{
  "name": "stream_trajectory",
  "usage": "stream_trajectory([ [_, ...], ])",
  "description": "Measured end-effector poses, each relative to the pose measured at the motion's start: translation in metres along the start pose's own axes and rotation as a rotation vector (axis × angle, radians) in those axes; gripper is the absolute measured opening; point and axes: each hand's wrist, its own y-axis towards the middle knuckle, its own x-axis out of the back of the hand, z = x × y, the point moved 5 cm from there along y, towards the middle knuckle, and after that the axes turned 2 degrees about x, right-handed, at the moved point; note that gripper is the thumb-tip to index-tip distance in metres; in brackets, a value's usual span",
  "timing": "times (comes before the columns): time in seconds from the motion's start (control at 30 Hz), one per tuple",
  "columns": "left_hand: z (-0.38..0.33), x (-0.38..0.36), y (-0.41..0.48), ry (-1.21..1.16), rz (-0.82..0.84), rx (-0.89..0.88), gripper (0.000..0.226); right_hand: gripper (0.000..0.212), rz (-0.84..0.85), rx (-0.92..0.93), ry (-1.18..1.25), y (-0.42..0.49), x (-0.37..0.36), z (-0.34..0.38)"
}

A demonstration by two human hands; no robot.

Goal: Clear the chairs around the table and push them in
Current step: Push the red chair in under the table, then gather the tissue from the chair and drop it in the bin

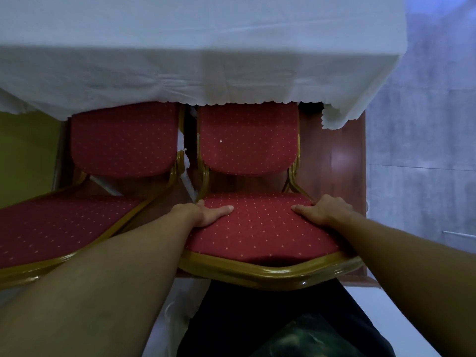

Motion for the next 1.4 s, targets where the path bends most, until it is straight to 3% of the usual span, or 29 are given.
stream_trajectory([
  [0.17, -0.004, 0.006, -0.006, 0.090, -0.081, -0.023, 0.125, 0.082, -0.019, 0.039, 0.005, -0.002, 0.001, 0.005],
  [0.33, -0.024, 0.020, -0.027, 0.247, -0.237, -0.081, 0.105, 0.064, -0.043, 0.142, 0.058, -0.013, 0.011, 0.012],
  [0.53, -0.067, 0.045, -0.060, 0.270, -0.472, -0.211, 0.097, 0.054, -0.119, 0.288, 0.159, -0.033, 0.042, 0.016],
  [0.73, -0.133, 0.068, -0.115, 0.247, -0.739, -0.330, 0.089, 0.054, -0.374, 0.502, 0.167, -0.051, 0.118, 0.005],
  [0.97, -0.242, 0.074, -0.205, 0.224, -1.050, -0.477, 0.071, 0.066, -0.653, 0.630, 0.222, -0.068, 0.222, -0.051],
  [1.4, -0.438, 0.064, -0.333, 0.314, -1.276, -0.591, 0.072, 0.084, -0.844, 0.644, 0.195, -0.084, 0.372, -0.208],
])
